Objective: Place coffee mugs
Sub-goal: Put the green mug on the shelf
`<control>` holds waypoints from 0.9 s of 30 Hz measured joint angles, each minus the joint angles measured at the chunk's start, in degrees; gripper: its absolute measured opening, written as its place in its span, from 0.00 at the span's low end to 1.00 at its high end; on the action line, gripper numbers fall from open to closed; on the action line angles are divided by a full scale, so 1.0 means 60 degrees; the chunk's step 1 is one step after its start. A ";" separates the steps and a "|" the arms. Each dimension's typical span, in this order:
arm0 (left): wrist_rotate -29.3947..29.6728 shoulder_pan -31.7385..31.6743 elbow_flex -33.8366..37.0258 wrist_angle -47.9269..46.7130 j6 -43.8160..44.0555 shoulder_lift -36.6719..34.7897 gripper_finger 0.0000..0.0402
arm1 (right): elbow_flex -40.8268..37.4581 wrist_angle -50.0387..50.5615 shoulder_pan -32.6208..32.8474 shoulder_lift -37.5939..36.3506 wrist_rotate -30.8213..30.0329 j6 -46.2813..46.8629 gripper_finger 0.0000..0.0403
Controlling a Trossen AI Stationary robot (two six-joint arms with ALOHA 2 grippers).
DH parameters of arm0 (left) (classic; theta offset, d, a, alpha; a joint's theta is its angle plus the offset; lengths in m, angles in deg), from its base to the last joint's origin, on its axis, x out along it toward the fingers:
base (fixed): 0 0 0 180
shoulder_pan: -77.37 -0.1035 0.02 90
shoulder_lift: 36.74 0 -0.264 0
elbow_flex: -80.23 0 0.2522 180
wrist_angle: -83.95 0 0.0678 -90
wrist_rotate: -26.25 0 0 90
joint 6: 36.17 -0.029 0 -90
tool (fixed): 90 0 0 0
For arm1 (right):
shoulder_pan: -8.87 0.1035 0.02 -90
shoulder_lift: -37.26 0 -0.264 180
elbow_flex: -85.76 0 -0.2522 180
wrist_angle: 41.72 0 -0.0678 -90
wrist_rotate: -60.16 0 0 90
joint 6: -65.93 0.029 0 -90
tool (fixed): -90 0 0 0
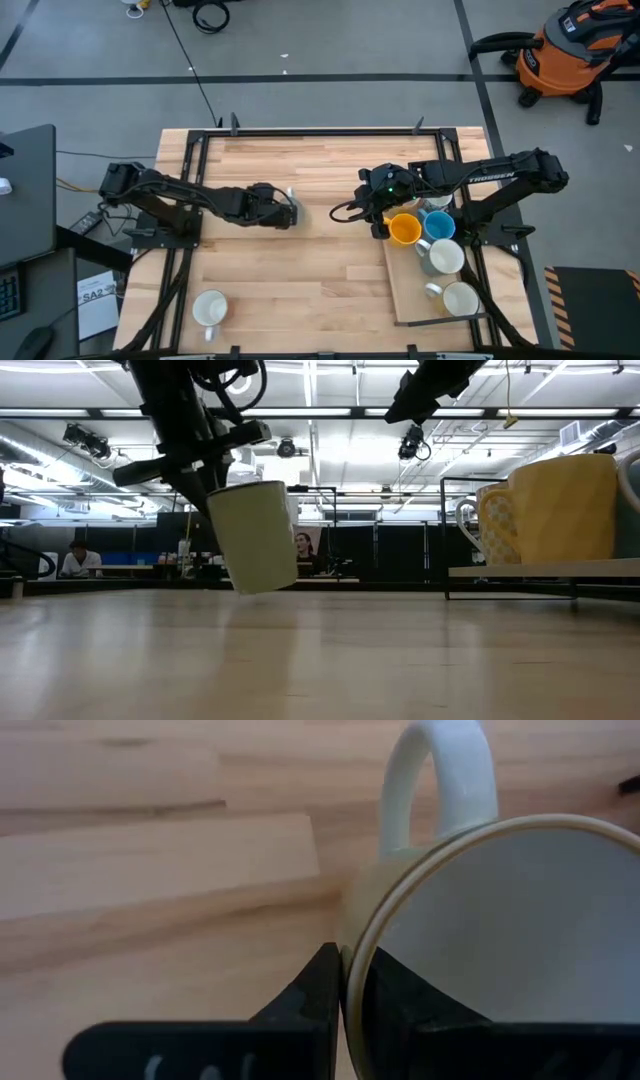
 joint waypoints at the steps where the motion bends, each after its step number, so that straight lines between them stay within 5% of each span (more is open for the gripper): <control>1: -0.0095 -0.0024 0.0000 0.0045 0.0002 0.0076 0.09 | 0.0000 -0.0003 -0.0004 -0.0004 -0.0004 0.0000 0.29; 17: -0.0255 -0.0191 -0.0004 0.0267 -0.0018 0.0251 0.10 | 0.0003 -0.0069 -0.0004 -0.0011 0.0006 0.0000 0.29; 27: -0.0193 -0.0191 -0.0011 0.0506 -0.0086 0.0247 0.26 | 0.0004 -0.0071 -0.0004 -0.0007 0.0007 -0.0015 0.29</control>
